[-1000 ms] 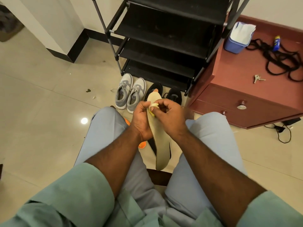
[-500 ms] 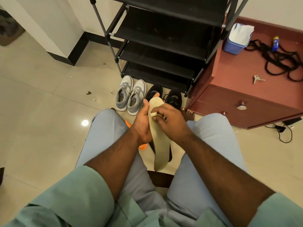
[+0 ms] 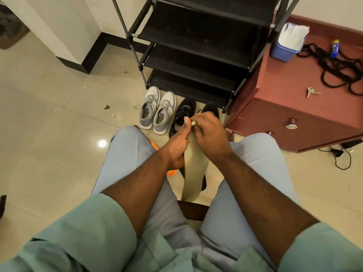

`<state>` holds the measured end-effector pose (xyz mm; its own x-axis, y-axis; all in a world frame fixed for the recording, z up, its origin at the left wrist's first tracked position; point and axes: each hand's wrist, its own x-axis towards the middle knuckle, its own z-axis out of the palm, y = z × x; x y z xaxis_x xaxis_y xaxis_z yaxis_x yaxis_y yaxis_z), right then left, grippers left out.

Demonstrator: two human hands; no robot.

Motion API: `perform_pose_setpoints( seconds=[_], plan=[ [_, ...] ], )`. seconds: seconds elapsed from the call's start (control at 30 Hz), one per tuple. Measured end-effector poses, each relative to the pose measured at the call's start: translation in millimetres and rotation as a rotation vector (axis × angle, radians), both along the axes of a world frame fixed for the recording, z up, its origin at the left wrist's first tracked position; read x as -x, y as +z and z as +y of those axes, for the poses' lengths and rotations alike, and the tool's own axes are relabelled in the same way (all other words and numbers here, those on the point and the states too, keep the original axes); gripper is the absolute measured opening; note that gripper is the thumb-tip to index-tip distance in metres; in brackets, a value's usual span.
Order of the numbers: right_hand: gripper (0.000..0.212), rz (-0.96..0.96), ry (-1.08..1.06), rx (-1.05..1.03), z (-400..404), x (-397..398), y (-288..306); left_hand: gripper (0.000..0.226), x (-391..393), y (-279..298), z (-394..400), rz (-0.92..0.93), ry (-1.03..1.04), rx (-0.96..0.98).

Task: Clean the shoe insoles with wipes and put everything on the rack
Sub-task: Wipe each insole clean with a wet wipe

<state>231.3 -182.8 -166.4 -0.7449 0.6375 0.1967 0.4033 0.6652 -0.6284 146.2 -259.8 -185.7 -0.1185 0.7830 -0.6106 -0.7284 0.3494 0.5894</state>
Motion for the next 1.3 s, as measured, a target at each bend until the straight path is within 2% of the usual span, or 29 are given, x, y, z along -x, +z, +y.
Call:
perform_pose_setpoints(
  seconds=[0.1, 0.27, 0.47, 0.63, 0.77, 0.93, 1.1, 1.23, 1.3],
  plan=[
    [0.021, -0.022, -0.176, 0.047, 10.3, -1.6, -3.1, 0.054, -3.6, -5.3, -1.1, 0.111, -0.012, -0.019],
    [0.022, 0.020, -0.026, 0.077, 1.0, -5.7, -5.1, 0.050, 2.5, -13.4, -4.1, 0.243, 0.008, 0.015],
    [0.026, -0.081, -0.193, 0.137, 11.1, -7.6, -8.5, 0.045, 5.5, -11.6, -1.7, 0.291, 0.007, 0.035],
    [0.023, -0.018, -0.016, 0.075, 11.1, -3.2, -10.3, 0.040, 10.2, -12.4, -3.5, 0.304, -0.009, 0.018],
    [0.025, -0.077, -0.099, 0.155, 12.2, -6.2, -12.3, 0.034, 9.0, -8.0, -3.3, 0.272, 0.016, 0.009],
    [0.026, -0.101, -0.139, 0.209, 16.3, -10.7, -10.3, 0.040, 12.5, -9.7, -0.7, 0.180, 0.116, -0.038],
    [0.026, -0.078, -0.119, 0.248, 13.1, -7.6, -7.9, 0.045, 11.9, -12.3, -2.2, 0.198, 0.067, 0.061],
    [0.024, -0.130, -0.226, 0.341, 10.7, -12.6, -8.9, 0.046, 20.3, -10.4, -2.2, 0.102, 0.190, 0.013],
    [0.023, -0.114, -0.259, 0.364, 9.7, -14.1, -9.6, 0.055, 24.4, -6.7, -2.3, 0.038, 0.233, -0.001]
  ],
)
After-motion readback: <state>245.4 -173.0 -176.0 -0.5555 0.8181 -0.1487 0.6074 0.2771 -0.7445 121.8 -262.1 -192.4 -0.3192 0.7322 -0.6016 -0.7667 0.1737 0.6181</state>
